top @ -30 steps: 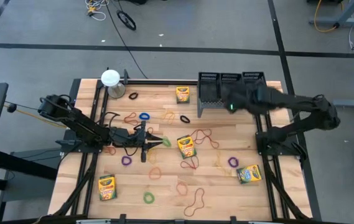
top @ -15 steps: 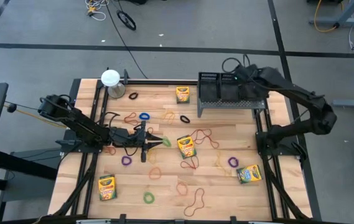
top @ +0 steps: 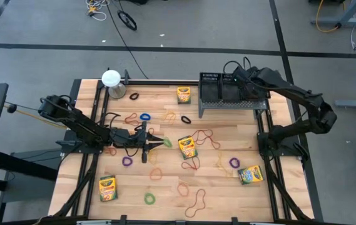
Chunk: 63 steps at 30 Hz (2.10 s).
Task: Pick & Place Office Desk Supplies
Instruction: Put the orange spring keychain into the right black bin on the shelf, then put the yellow rubber band into the left black bin on the shelf
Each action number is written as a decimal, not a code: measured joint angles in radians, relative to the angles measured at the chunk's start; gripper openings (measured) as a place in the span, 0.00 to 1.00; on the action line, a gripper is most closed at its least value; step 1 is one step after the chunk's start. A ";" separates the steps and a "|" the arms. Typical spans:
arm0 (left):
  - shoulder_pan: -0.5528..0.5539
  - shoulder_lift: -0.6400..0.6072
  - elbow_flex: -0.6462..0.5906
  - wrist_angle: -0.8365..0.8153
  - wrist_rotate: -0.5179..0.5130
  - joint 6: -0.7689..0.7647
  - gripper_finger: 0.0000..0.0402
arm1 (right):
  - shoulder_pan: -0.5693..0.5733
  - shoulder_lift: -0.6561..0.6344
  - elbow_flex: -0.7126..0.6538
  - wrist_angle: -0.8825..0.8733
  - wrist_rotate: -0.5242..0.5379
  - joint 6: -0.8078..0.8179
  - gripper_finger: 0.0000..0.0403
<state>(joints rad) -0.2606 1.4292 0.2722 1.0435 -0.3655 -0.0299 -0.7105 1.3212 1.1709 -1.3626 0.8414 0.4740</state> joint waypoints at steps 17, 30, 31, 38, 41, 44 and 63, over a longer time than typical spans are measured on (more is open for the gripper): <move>0.000 0.000 0.008 0.004 -0.062 -0.141 0.17 | 0.439 -0.222 0.000 -0.002 -0.014 0.124 0.04; -0.008 -0.182 0.110 -0.257 -0.065 -0.028 0.01 | 1.121 -0.188 -0.147 0.515 0.146 0.155 0.01; -0.009 -0.184 0.111 -0.238 -0.030 -0.020 0.02 | 1.158 -0.186 -0.182 0.591 0.153 0.131 0.01; -0.015 -0.190 0.170 -0.459 0.140 -0.231 0.05 | 1.307 -0.161 -0.440 1.157 0.174 -0.041 0.02; -0.068 -0.189 0.275 -0.805 0.033 -0.224 0.04 | 1.334 -0.147 -0.513 1.299 0.170 -0.050 0.01; -0.129 -0.164 0.386 -1.106 -0.075 -0.272 0.04 | 1.353 -0.131 -0.555 1.347 0.167 -0.053 0.01; -0.076 0.144 0.515 -1.499 -0.020 -0.537 0.42 | 1.377 0.068 -0.572 1.444 0.168 -0.045 0.03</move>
<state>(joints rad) -0.3367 1.5729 0.7876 -0.4551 -0.3858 -0.5665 0.6662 1.3889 0.5991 0.0819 1.0096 0.4288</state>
